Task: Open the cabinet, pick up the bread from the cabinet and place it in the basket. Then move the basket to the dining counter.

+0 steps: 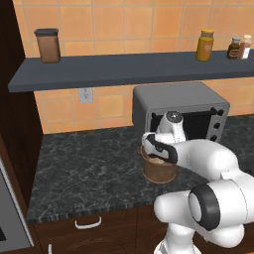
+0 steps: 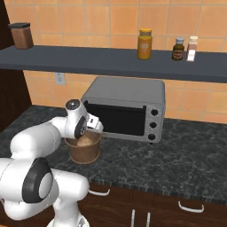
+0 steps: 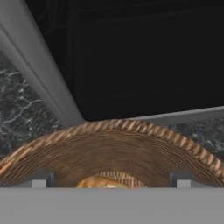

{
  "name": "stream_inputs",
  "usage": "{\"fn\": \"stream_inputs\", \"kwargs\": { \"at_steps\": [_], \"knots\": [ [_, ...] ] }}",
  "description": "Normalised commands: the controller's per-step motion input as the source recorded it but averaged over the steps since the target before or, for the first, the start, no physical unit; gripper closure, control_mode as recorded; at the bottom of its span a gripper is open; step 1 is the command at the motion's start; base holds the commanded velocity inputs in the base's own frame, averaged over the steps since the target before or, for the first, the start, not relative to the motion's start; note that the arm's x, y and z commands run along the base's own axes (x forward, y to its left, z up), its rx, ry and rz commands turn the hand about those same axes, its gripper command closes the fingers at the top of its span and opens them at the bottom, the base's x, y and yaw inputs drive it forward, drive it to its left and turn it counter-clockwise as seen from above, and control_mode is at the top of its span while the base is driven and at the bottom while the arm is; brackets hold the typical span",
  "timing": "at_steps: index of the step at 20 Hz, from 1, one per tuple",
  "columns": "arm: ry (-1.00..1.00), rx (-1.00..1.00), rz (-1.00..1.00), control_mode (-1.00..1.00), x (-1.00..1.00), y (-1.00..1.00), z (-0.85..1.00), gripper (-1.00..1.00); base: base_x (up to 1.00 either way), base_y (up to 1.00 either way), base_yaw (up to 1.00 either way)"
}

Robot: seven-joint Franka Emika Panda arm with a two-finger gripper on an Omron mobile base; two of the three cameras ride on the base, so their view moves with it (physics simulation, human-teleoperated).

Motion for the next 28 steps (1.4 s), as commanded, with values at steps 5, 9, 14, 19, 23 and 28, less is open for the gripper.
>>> {"fn": "stream_inputs", "kwargs": {
  "at_steps": [5,9,14,19,23,28],
  "knots": [
    [-0.27,0.00,0.01,-1.00,-0.09,0.06,0.34,-1.00,0.00,0.00,0.00],
    [-0.02,0.00,0.00,-1.00,-0.70,0.03,0.98,-1.00,0.00,0.00,0.00],
    [0.12,0.00,-0.02,-1.00,-0.55,-0.16,0.68,-1.00,0.00,0.00,0.00],
    [0.14,0.03,-0.14,-1.00,-0.77,-0.49,0.00,-1.00,0.00,0.00,0.00],
    [0.22,0.14,-0.15,-1.00,-0.53,-0.17,0.12,-1.00,0.00,0.00,0.00],
    [0.19,0.06,-0.19,-1.00,0.26,0.00,-0.10,-1.00,0.00,0.00,0.00]
  ]
}}
